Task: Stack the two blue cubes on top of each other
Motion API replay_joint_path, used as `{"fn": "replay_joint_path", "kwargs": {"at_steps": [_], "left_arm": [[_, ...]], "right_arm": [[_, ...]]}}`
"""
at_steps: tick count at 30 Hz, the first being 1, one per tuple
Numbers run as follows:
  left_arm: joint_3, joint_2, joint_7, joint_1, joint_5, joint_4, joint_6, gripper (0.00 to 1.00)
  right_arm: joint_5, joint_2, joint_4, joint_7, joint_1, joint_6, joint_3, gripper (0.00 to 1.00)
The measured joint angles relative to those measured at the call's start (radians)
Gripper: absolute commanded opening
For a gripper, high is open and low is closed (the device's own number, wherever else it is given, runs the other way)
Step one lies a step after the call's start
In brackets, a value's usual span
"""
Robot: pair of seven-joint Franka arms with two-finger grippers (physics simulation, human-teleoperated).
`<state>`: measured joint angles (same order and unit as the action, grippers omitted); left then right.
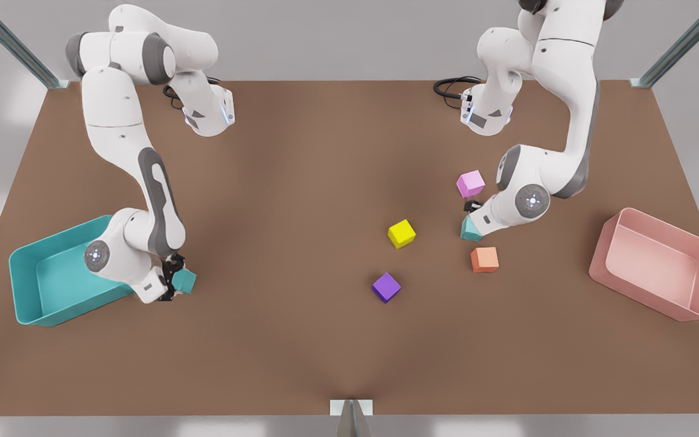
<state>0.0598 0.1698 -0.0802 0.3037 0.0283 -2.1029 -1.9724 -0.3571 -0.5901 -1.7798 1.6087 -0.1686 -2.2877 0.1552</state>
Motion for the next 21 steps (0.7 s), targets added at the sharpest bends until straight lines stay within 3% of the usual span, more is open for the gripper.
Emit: {"fn": "replay_joint_path", "kwargs": {"at_steps": [6, 11, 15, 21], "left_arm": [[0.0, 0.024, -0.008, 0.002, -0.001, -0.107, -0.144, 1.0], [0.001, 0.069, -0.013, 0.0, 0.0, -0.117, -0.259, 1.0], [0.002, 0.095, -0.009, -0.014, 0.001, -0.12, -0.31, 1.0], [0.002, 0.124, 0.013, -0.005, 0.002, -0.129, -0.342, 1.0]], "right_arm": [[-0.035, -0.073, 0.181, -0.123, -0.283, 0.023, 0.001, 0.6], [-0.055, -0.223, 0.415, -0.3, -0.463, 0.031, 0.002, 0.6], [-0.054, -0.344, 0.583, -0.46, -0.532, 0.034, -0.001, 0.61], [-0.051, -0.427, 0.658, -0.663, -0.573, 0.033, 0.0, 0.61]]}}
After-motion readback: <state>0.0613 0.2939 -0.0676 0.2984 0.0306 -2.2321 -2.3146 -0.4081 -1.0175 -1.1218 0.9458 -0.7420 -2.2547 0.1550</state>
